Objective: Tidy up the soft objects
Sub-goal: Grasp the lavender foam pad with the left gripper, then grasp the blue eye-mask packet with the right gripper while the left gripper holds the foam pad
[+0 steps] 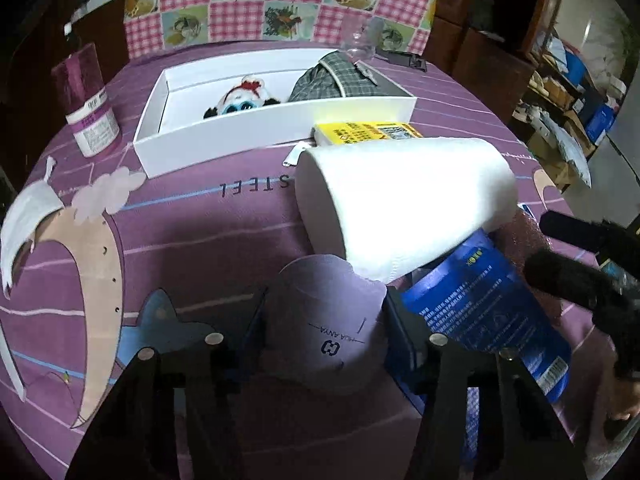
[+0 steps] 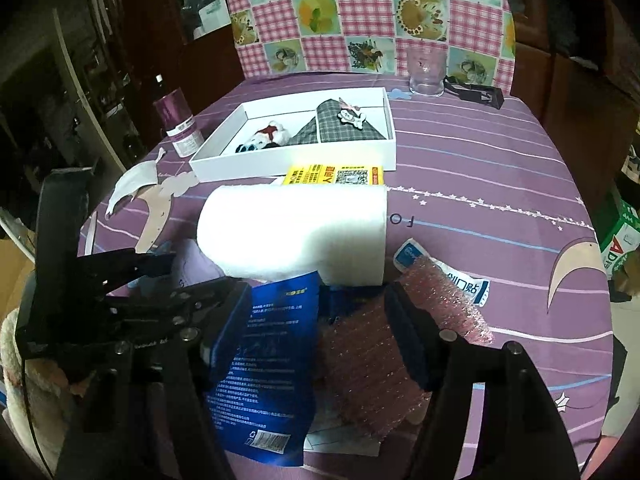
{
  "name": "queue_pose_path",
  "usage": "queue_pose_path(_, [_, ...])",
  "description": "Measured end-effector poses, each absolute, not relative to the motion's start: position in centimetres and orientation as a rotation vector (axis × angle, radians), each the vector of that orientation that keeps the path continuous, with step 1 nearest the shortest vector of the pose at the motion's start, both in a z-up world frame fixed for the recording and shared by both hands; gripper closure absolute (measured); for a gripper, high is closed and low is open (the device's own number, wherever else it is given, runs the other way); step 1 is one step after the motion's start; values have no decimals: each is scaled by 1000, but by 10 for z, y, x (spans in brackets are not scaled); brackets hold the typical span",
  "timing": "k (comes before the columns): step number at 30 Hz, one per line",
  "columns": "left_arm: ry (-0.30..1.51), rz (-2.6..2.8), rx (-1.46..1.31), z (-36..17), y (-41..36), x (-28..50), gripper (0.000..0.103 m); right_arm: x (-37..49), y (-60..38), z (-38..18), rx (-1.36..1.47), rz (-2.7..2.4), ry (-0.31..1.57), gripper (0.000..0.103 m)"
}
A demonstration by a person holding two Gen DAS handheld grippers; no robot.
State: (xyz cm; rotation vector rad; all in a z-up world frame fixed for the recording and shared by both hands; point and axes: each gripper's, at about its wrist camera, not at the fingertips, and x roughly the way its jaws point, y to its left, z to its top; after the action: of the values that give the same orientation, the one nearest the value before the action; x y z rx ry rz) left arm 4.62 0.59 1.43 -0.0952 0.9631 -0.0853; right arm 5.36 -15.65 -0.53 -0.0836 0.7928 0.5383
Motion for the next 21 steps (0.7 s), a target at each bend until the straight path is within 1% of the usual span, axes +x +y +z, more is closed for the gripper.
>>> queue_pose_path(4, [956,-58,-76,14,5,47,58,51,-149,-10,-126,539,810,35])
queue_pose_path(7, [954,-38,-65,13,4,47,66,49,-140,-17,-178,539,830,35])
queue_pose_path(9, [955,-26,-64,14,6,47,73,47,-135,-23,-214,535,846,37])
queue_pose_path(10, [956,-19,-70,14,8,47,74,47,-132,-27,-235,531,855,39])
queue_pose_path(12, [960,-15,-87,14,12,47,76,45,-128,-30,-280,505,846,40])
queue_pose_path(17, [962,7,-99,14,16,47,77,40,-123,-33,-344,484,815,44])
queue_pose_path(20, [954,16,-107,16,18,46,77,36,-120,-33,-382,468,783,55])
queue_pose_path(21, [948,18,-114,17,20,45,77,35,-119,-33,-383,474,778,65])
